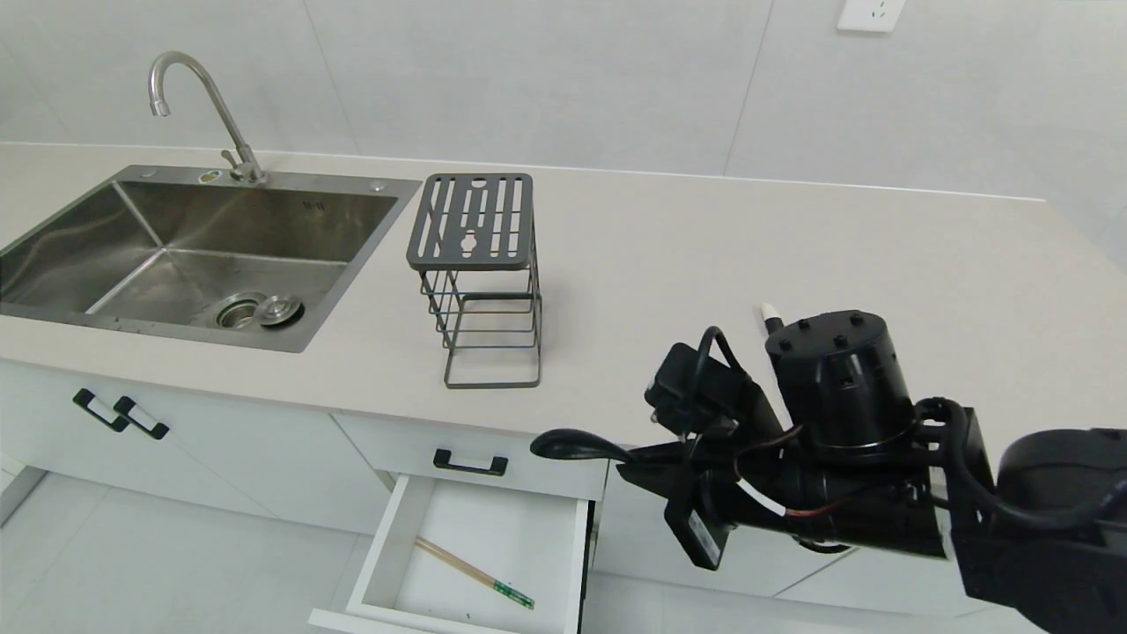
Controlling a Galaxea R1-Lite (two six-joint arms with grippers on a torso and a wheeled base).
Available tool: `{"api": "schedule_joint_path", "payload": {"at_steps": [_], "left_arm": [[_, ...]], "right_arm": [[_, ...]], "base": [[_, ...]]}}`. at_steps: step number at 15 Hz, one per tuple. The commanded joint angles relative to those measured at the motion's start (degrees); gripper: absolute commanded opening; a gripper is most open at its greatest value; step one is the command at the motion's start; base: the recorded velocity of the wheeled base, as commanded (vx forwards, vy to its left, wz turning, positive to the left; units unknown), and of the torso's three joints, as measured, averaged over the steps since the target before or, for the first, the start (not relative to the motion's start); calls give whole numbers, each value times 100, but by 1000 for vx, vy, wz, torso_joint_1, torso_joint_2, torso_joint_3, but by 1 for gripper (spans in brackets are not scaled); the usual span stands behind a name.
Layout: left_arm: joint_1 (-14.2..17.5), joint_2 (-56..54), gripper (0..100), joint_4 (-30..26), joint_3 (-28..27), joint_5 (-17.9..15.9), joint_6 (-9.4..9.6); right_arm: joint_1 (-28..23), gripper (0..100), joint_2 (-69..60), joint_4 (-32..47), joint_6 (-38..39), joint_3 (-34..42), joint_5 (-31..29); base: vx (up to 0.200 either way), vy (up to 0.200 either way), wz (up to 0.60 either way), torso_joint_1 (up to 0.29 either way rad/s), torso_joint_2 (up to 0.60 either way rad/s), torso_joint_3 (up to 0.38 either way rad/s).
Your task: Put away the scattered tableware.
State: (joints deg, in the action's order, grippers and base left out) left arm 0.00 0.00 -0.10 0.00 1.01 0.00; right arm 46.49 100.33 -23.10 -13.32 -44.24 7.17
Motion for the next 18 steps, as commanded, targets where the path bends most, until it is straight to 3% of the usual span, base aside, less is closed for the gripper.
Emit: {"api": "schedule_joint_path", "payload": {"at_steps": [1, 10, 14, 18], "left_arm": [[0, 9, 100, 1, 0, 4, 0], [0, 9, 100, 1, 0, 4, 0], [0, 9, 100, 1, 0, 4, 0], [0, 9, 100, 1, 0, 4, 0]], "right_arm": [[53, 0, -233, 7, -232, 73, 4], [1239, 0, 400, -28, 40, -436, -181], [1345, 0, 716, -28, 243, -744, -383], [1459, 0, 1006, -10, 243, -1254, -392]], "base": [[0, 0, 0, 0, 0, 0], [0, 0, 0, 0, 0, 0], [0, 0, 0, -27, 47, 31], [0, 0, 0, -206, 415, 203]]}}
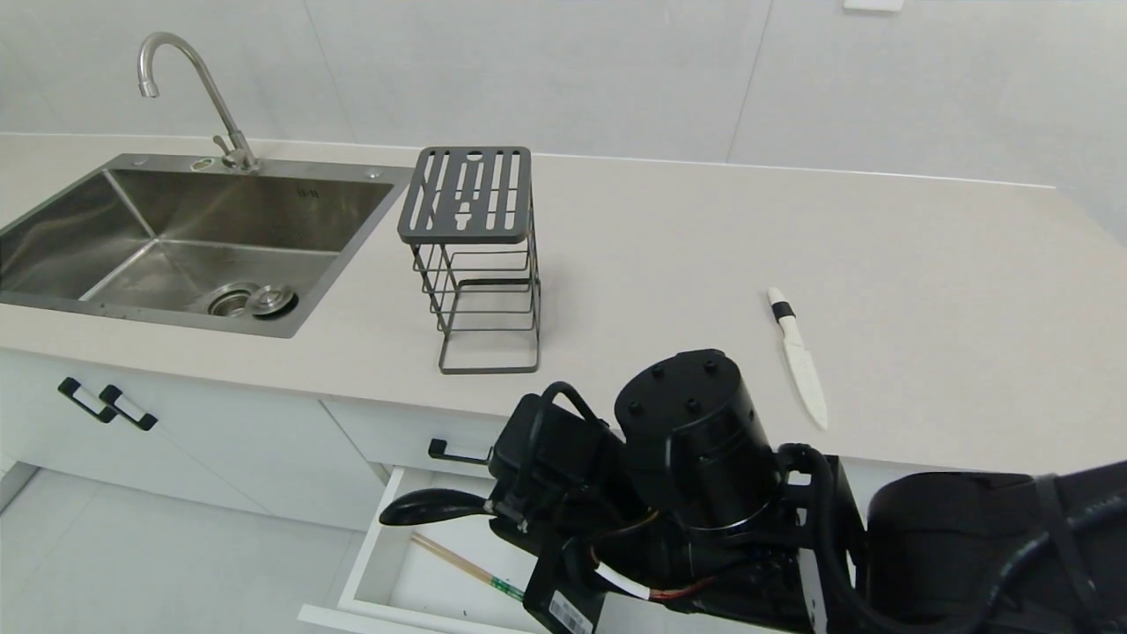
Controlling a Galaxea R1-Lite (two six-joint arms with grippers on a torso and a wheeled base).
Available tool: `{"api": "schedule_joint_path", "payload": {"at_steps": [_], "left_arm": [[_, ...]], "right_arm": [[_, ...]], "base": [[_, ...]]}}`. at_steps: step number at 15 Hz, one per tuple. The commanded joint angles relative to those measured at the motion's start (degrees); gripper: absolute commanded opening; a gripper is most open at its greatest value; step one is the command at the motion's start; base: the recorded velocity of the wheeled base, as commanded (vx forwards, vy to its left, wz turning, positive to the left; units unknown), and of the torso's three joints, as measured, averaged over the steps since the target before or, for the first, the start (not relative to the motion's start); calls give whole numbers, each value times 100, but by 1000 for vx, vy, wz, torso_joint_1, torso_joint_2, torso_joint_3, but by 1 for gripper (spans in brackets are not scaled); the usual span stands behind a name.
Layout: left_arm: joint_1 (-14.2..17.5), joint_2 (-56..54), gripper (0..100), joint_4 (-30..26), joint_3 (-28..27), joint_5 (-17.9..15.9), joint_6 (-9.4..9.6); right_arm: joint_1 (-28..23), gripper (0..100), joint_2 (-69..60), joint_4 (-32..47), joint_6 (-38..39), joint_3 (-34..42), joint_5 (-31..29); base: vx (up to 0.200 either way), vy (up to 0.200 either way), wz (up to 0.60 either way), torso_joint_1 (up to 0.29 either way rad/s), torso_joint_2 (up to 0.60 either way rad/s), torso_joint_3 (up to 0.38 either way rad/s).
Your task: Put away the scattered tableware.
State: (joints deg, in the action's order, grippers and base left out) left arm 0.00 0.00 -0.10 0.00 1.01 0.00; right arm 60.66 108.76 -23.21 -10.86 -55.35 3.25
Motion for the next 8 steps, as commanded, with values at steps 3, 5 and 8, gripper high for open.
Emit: {"api": "schedule_joint_path", "payload": {"at_steps": [3, 5, 8], "left_arm": [[0, 9, 100, 1, 0, 4, 0], [0, 9, 100, 1, 0, 4, 0], [0, 9, 100, 1, 0, 4, 0]], "right_arm": [[95, 0, 312, 10, -4, -345, 8], [148, 0, 391, 10, -4, -539, 0], [148, 0, 488, 18, -4, -618, 0]], "base": [[0, 0, 0, -272, 556, 271], [0, 0, 0, -278, 552, 271], [0, 0, 0, -279, 531, 259]]}}
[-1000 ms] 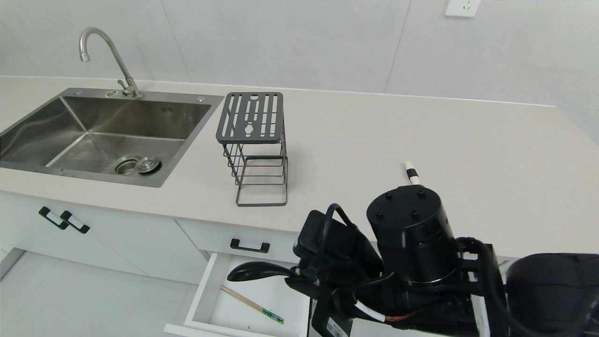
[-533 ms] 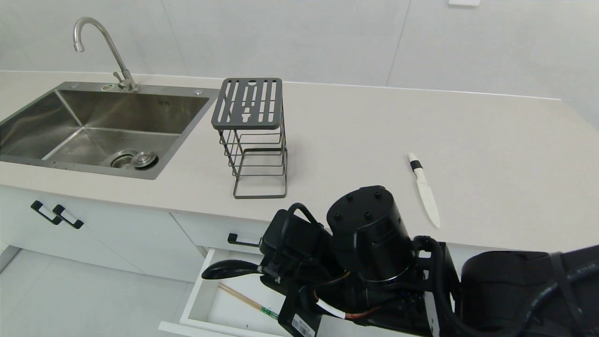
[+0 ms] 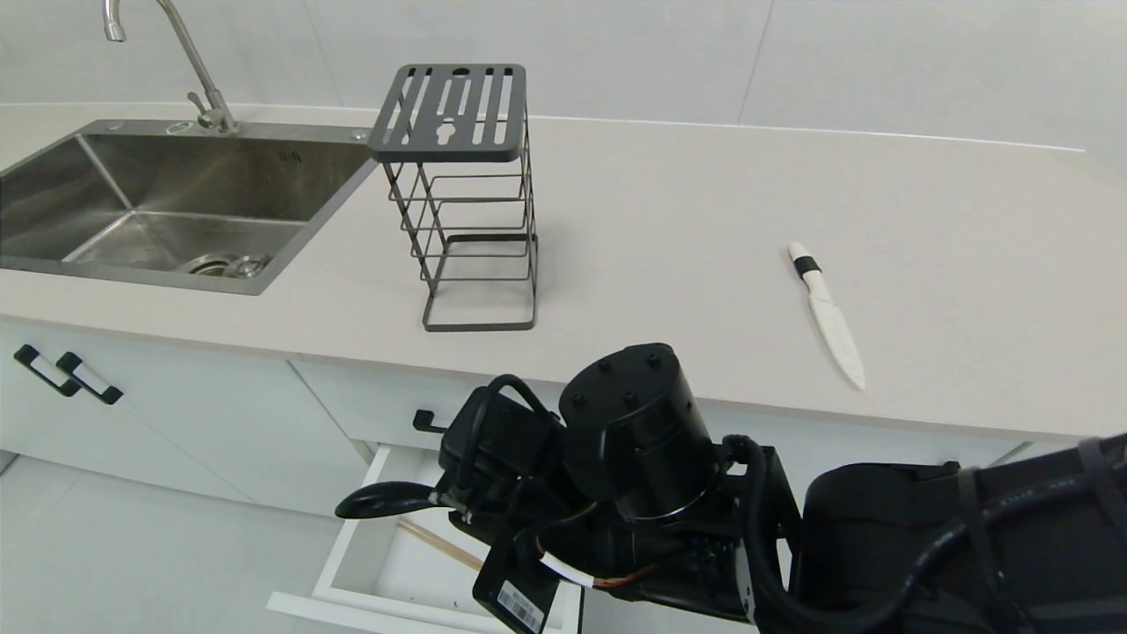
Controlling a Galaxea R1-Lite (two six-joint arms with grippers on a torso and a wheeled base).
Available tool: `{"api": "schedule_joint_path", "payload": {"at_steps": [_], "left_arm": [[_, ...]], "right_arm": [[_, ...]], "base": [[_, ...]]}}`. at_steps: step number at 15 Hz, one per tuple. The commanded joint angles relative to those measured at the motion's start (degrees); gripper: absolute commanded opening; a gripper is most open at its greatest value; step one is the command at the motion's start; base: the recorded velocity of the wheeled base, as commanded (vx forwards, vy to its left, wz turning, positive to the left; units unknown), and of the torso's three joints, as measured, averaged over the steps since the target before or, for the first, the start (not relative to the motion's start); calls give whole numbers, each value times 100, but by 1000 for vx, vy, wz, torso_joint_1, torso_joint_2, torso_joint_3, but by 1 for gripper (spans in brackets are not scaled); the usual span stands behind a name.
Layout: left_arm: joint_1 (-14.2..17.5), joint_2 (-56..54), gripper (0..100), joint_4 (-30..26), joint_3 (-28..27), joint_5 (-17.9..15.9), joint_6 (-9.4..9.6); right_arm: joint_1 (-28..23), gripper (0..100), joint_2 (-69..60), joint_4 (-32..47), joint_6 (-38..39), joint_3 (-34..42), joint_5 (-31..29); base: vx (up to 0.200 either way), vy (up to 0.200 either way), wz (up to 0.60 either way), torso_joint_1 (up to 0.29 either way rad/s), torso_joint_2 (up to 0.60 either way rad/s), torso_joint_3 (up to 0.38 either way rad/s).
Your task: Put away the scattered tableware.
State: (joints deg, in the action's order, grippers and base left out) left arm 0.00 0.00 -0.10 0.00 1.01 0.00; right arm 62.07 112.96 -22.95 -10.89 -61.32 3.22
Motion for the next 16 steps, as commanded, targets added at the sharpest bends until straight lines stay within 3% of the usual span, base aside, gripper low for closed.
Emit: {"api": "schedule_joint_path", "payload": {"at_steps": [1, 16], "left_arm": [[0, 9, 100, 1, 0, 4, 0], [0, 9, 100, 1, 0, 4, 0]], "right_arm": [[-2, 0, 95, -7, -1, -56, 12], [-2, 0, 271, -7, -28, -170, 3]], "base": [[0, 0, 0, -266, 520, 242], [0, 0, 0, -251, 466, 218]]}}
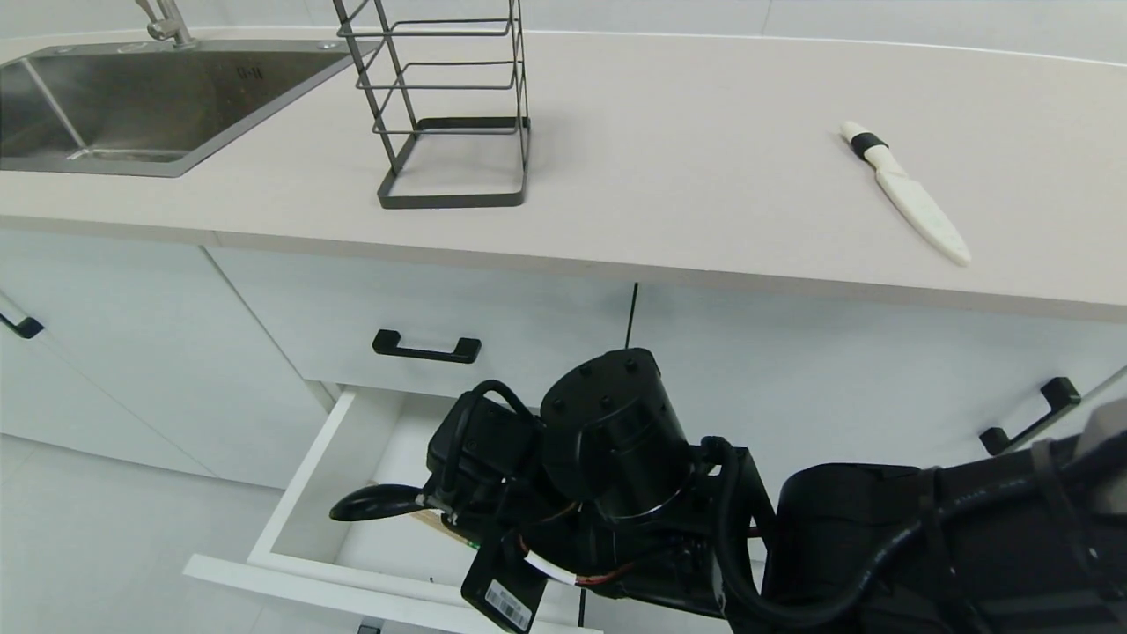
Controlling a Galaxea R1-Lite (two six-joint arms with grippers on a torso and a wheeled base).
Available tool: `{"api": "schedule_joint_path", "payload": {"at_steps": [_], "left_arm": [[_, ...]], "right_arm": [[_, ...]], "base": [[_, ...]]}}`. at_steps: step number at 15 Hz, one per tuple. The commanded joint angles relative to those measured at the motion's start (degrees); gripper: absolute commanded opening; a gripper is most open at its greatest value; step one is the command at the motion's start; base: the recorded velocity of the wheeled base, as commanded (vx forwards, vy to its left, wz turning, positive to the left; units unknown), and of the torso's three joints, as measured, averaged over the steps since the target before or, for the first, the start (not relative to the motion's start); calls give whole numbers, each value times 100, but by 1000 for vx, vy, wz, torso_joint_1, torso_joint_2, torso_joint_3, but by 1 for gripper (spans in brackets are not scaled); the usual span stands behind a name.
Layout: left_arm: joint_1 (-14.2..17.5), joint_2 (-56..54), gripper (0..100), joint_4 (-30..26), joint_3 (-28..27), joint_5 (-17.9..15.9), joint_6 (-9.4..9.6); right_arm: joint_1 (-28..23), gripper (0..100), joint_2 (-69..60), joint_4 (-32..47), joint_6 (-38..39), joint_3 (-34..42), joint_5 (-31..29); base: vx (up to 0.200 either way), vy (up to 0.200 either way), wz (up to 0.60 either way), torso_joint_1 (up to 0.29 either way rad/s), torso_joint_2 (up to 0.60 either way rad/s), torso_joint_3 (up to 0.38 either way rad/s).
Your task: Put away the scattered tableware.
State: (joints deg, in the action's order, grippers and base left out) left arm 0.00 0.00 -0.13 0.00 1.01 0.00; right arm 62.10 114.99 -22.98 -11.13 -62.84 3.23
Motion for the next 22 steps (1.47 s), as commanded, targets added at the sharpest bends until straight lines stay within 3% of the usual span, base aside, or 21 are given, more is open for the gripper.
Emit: {"api": "schedule_joint_path", "payload": {"at_steps": [1, 11, 22], "left_arm": [[0, 9, 100, 5, 0, 4, 0], [0, 9, 100, 5, 0, 4, 0], [0, 9, 100, 5, 0, 4, 0]], "right_arm": [[-22, 0, 129, -5, -30, -18, -7], [-286, 0, 1631, 408, -759, -1520, -51], [-418, 0, 2326, 443, -856, -2215, -112]], "base": [[0, 0, 0, -149, 207, 110], [0, 0, 0, -13, 32, 19], [0, 0, 0, 0, 0, 0]]}}
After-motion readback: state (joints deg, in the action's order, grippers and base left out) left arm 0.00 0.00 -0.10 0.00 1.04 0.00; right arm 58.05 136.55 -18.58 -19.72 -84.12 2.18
